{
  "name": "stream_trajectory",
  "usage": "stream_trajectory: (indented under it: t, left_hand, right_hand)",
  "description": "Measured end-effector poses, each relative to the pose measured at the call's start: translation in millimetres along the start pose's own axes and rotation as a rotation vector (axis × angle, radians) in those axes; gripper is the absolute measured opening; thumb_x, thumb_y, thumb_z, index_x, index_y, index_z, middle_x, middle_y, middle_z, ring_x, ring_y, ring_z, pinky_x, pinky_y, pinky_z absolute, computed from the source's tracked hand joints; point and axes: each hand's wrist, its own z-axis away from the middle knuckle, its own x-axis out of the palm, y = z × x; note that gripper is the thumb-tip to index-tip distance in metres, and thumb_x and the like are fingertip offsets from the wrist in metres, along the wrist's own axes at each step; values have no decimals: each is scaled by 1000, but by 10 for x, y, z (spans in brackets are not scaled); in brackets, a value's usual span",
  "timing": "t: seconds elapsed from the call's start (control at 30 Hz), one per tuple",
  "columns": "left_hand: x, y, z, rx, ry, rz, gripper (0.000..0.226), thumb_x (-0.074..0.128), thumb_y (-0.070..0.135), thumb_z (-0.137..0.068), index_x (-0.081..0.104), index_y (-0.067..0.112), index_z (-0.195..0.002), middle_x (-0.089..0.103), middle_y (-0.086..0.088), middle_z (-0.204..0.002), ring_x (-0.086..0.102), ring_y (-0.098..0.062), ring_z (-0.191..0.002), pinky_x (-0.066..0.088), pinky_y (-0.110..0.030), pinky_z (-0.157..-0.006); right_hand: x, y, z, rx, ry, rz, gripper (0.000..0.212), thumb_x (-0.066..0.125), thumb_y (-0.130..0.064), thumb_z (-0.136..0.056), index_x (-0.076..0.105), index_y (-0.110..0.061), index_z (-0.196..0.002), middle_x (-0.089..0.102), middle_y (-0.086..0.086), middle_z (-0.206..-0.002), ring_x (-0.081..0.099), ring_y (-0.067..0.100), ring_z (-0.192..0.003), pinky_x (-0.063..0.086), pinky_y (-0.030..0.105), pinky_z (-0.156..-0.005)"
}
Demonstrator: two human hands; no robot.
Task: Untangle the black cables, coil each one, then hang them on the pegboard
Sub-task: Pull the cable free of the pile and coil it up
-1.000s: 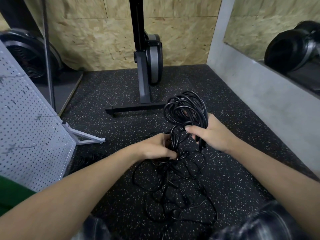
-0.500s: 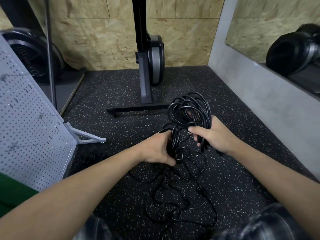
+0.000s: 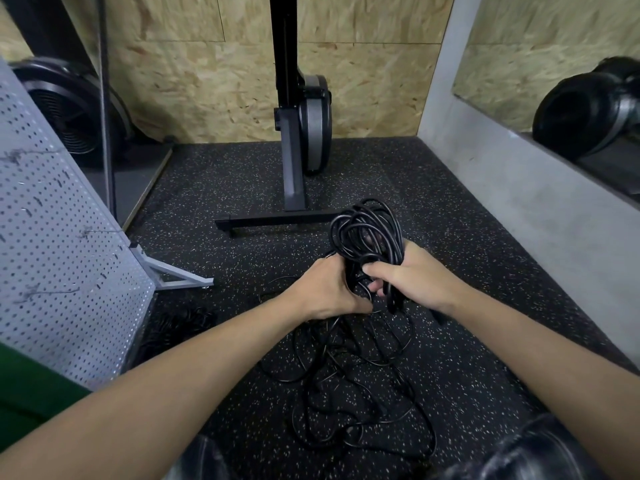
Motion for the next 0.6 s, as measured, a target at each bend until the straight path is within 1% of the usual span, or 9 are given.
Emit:
stream_trajectory:
  t: [0.07,0.13,0.23,0.3,0.33,0.4,0.47,0.53,0.6]
  left_hand:
    - [10,4,-2,-12,-8,13,33,85,26,-71,64,27,-96,62,17,-78,55,3,-66,37,-10,-54]
    - [24,14,-6,-12,-11,31,34,86,26,-71,64,27,-97,64,17,-80,57,3,-69,40,-12,-58]
    - [29,22,12,-20,-28,7,39,86,26,-71,63,25,-103,65,16,-84,59,-1,-72,42,-13,-61]
    - [11,-2,22,-7,-66,-17,37,85,25,-72,62,27,-100,67,14,-83,60,-2,-71,42,-12,-60]
    - [0,-10,32,9,-84,-28,36,85,24,-73,60,29,-99,68,13,-84,60,-1,-70,43,-12,-60]
    - [-20,-10,47,40,-110,-37,38,84,22,-75,57,28,-101,69,12,-87,61,0,-71,45,-13,-62]
    - [-14,-7,53,50,-110,-37,42,83,21,-75,56,23,-108,70,10,-93,64,-4,-76,49,-16,-65]
    - [16,0,39,62,-85,-47,47,83,23,-72,56,21,-110,70,9,-96,67,-8,-82,54,-23,-71]
    - [39,-2,11,71,-67,-41,47,84,25,-70,57,23,-109,69,10,-94,66,-8,-81,52,-24,-71]
  right_hand:
    - [2,-2,-12,2,-33,-63,25,75,-29,-89,66,-24,-113,78,4,-98,77,21,-88,61,54,-91]
    - [-21,-10,-5,51,-63,-161,26,73,-21,-95,64,-16,-119,75,8,-98,74,22,-84,65,48,-82]
    - [-59,37,1,127,-116,-249,35,76,-23,-94,63,-11,-124,76,14,-103,73,24,-86,62,41,-73]
    - [-87,81,-1,162,-148,-296,44,79,-29,-91,63,-11,-128,77,13,-108,74,25,-89,60,38,-71]
    - [-97,102,-1,178,-154,-328,45,79,-29,-91,63,-10,-129,77,13,-108,74,26,-89,59,36,-69]
    - [-108,104,11,182,-158,-379,40,77,-27,-93,65,-7,-126,78,13,-106,73,25,-85,59,34,-67]
    - [-95,81,26,178,-155,-399,35,75,-25,-95,67,-6,-123,77,17,-108,73,26,-86,60,36,-70]
    - [-85,75,10,180,-158,-409,36,75,-24,-95,66,-4,-125,76,21,-111,75,31,-92,63,42,-78]
    - [-107,100,-23,213,-162,-453,55,81,-27,-90,57,-4,-134,75,22,-114,75,37,-100,64,44,-77]
